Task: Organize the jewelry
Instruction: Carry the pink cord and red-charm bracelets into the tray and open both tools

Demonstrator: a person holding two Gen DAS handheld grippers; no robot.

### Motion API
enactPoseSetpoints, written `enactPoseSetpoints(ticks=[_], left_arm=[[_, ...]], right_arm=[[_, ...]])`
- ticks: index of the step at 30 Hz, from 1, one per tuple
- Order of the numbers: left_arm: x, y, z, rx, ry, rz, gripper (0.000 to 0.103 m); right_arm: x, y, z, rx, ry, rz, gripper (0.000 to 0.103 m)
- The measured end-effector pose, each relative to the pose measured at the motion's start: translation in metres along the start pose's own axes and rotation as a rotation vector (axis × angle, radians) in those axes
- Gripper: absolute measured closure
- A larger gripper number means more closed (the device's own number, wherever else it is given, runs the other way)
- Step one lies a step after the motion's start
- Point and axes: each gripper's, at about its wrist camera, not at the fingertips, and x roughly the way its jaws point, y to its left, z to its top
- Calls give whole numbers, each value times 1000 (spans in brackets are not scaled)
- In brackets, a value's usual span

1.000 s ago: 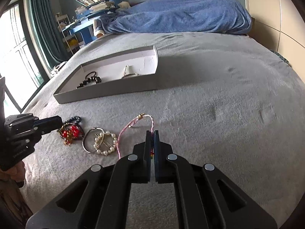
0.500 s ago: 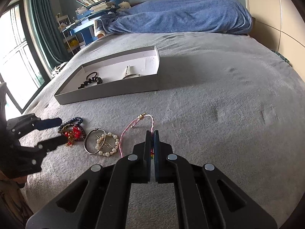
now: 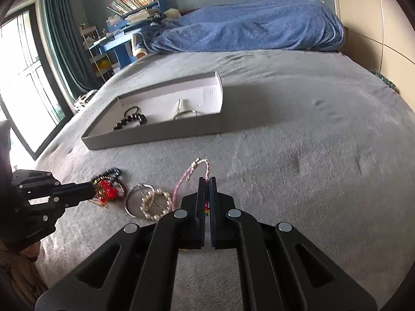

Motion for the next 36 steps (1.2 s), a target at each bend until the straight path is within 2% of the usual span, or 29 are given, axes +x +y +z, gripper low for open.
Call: enactPoseSetpoints(ticks=[9, 22, 28, 36], left_arm=[[-30, 26, 29, -37, -82, 29, 100], [-58, 82, 77, -76, -178, 128, 100], [-51, 113, 92, -133, -200, 153, 101], [-26, 151, 102, -181, -184, 186, 101]], right_arm=[[-14, 18, 30, -21, -72, 35, 101], [-8, 55, 89, -103, -123, 85, 101], [11, 57, 117, -107, -119, 93, 101], [47, 62, 134, -98, -86, 107, 101]])
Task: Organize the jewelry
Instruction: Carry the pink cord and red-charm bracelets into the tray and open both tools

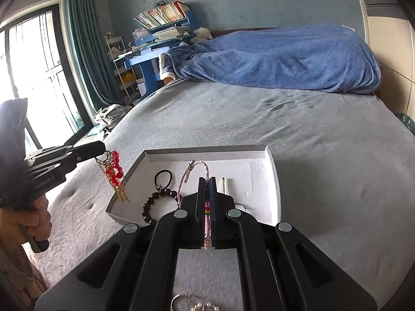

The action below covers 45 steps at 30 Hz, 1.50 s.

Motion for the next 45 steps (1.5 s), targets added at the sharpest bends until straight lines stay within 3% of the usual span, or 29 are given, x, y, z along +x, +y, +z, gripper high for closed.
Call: enactPoseSetpoints(ticks=[11, 24, 28, 30, 35, 38, 45], left_arm=[[52, 32, -16, -90, 99, 29, 100], [82, 34, -45, -57, 253, 130, 100], [80, 33, -47, -47, 252, 147, 70], [75, 30, -46, -45, 237, 144, 65], [57, 21, -40, -58, 179, 146, 37], [44, 16, -39, -58, 150, 145, 26], [15, 12, -50, -83, 117, 151, 21]], right_arm=[[55, -7, 2, 17, 69, 2, 101], [96, -24, -19, 58, 174, -24, 101], [102, -28, -23, 73, 194, -45, 101], [102, -28, -24, 76, 196, -47, 99], [90, -25, -22, 66, 165, -51, 83], [82, -26, -21, 82, 146, -45, 80], [51, -31, -25, 122, 107, -25, 72]])
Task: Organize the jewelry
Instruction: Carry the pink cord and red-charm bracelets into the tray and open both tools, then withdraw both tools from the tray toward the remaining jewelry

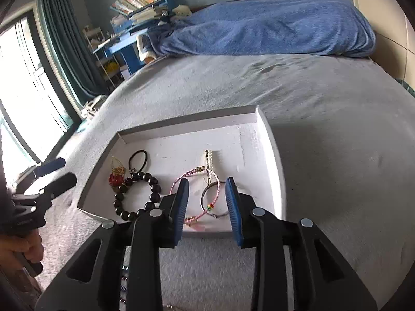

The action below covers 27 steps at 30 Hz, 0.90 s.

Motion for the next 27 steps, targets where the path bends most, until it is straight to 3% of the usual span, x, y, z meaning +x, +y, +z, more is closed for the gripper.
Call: enactPoseSetpoints(ticks=[11, 18, 27], left_arm=[[-38, -24, -43, 18, 5, -67, 21], [-42, -44, -58, 63, 23, -99, 21], [-44, -48, -75, 53, 57, -101, 21]], right_arm=[[-50, -28, -31, 119, -44, -28, 69], [-72, -18, -59, 80, -26, -38, 69], [-70, 1, -92, 17, 20, -39, 69]])
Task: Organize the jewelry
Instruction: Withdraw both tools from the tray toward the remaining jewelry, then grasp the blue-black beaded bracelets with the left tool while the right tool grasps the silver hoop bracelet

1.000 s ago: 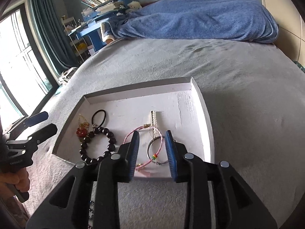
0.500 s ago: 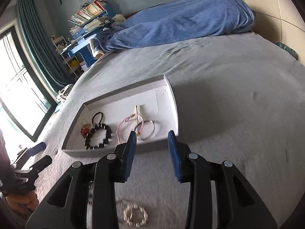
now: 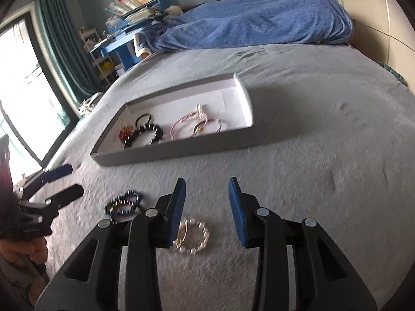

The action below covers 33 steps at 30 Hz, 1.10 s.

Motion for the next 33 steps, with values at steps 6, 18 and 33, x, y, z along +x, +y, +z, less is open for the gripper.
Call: enactPoseSetpoints(ticks=[6, 18, 33], left_arm=[[3, -3, -9, 10, 29, 7, 21], [8, 1, -13, 4, 55, 22, 21], [19, -11, -14, 51, 81, -9, 21]], right_arm=[[9, 22, -21, -109, 47, 26, 69], [24, 62, -41, -327, 82, -6, 51], [27, 58, -38, -339, 75, -55, 56]])
